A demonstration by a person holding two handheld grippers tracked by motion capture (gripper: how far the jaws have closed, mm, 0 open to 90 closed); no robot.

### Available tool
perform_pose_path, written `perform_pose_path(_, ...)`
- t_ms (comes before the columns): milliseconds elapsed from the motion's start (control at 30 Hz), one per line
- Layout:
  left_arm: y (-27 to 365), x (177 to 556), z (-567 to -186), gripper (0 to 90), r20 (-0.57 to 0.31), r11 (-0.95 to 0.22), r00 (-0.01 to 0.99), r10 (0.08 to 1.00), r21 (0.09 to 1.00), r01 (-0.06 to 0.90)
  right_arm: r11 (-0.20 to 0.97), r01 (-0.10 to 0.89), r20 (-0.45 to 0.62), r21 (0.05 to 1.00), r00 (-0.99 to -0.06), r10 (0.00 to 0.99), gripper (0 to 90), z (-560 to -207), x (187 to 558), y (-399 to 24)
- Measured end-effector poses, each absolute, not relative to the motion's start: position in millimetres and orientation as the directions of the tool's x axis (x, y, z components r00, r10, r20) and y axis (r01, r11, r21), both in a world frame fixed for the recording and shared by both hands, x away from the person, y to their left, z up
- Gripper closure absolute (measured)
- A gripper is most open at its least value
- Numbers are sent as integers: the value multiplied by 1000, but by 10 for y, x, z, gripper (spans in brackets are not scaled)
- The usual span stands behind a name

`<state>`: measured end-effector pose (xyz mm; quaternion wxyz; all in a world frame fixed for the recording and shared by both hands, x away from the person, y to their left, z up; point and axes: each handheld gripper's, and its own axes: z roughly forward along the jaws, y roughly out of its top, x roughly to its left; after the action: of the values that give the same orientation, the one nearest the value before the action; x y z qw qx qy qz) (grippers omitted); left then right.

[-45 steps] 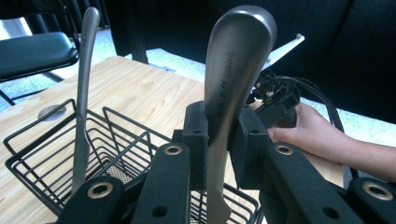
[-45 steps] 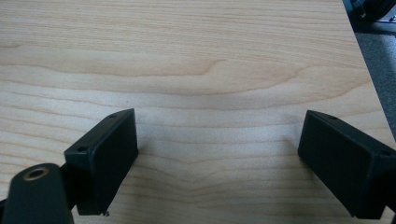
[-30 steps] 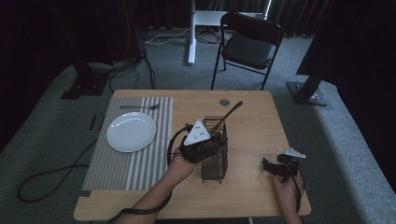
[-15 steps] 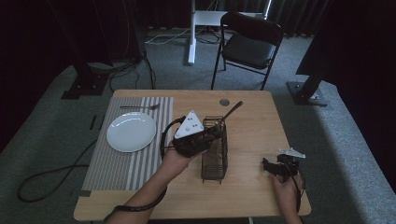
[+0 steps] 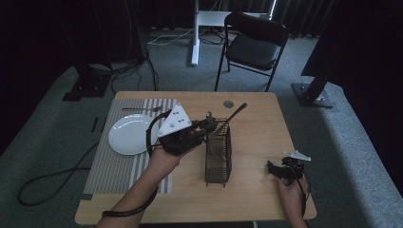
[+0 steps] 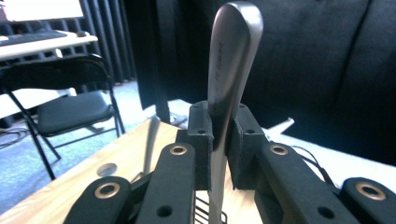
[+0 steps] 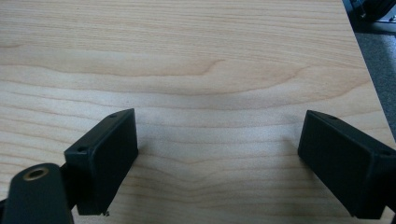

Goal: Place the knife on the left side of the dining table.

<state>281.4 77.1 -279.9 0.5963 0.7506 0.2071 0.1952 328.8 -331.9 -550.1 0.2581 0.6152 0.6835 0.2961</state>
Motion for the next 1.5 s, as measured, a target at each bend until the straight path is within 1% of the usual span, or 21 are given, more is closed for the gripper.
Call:
perform_pose_path(200,950,2774,-2695,820,41,-177,815,578,981,76,68,688,11,722,-109,994,115,-5501,3288,-3319)
perform_pose_path(333,1047,2750,-2668,824,51,-179,801,597,981,71,68,688,11,722,-110,994,115,-5501,3288,-3319)
perform_pose_path(633,1292,2745,-2761,829,36,-176,761,647,979,103,68,688,11,723,-110,994,115,-5501,3288,-3319)
perform_pose_path(1067,1713,2773,-3098,833,3,-165,680,733,971,174,68,688,11,722,-109,994,115,-5501,3288,-3319)
perform_pose_path(1267,1877,2818,-3306,833,-31,-148,644,764,964,222,67,688,12,722,-109,994,115,-5501,3288,-3319)
perform_pose_path(1333,1958,2846,-3427,834,-55,-132,624,779,959,250,66,689,12,722,-108,994,115,-5500,3288,-3318)
perform_pose_path(1500,2047,2890,-3626,834,-84,-112,593,801,952,286,67,688,12,723,-109,994,115,-5501,3288,-3318)
